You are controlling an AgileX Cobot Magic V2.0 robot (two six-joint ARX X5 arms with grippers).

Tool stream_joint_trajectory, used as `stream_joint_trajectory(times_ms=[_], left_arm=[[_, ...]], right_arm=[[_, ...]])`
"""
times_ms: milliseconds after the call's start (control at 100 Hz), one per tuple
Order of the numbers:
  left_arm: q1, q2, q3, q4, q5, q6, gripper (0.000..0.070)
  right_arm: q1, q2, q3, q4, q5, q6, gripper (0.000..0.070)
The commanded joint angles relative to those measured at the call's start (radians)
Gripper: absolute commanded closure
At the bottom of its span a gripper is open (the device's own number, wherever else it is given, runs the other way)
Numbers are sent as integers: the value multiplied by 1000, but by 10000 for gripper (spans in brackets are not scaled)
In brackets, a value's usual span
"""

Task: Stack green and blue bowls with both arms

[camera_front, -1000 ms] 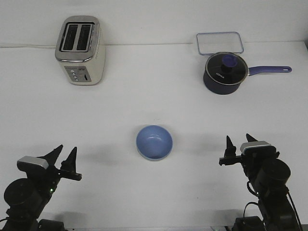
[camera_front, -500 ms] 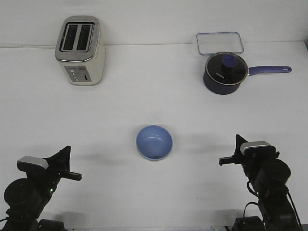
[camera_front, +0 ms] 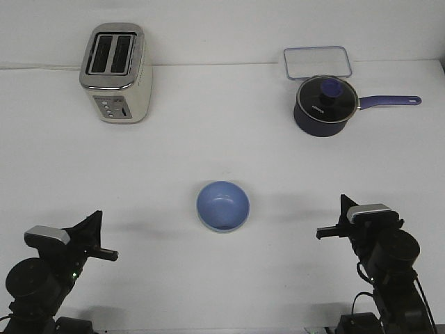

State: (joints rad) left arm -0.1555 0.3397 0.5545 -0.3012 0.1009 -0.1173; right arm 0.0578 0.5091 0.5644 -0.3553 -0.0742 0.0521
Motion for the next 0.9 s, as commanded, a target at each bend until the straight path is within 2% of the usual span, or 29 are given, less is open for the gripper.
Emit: stream_joint_trajectory(times_ms=[0, 100, 200, 420, 660, 800, 890], left_arm=[[-2, -1, 11, 11, -4, 4, 688], [2, -5, 10, 47, -19, 84, 688], [11, -36, -22, 117, -19, 113, 688], [57, -185, -228, 301, -50, 118, 688], [105, -339, -422, 359, -72, 116, 688], [112, -336, -460, 371, -72, 117, 688], [113, -336, -491, 440, -78, 117, 688]], right_arm=[[0, 2, 6, 12, 3, 3, 700], [0, 2, 6, 12, 3, 3, 700], [0, 2, 6, 12, 3, 3, 700], [0, 2, 6, 12, 3, 3, 700], [0, 2, 6, 12, 3, 3, 700], [0, 2, 6, 15, 3, 3, 700], [0, 2, 6, 19, 3, 3, 700]])
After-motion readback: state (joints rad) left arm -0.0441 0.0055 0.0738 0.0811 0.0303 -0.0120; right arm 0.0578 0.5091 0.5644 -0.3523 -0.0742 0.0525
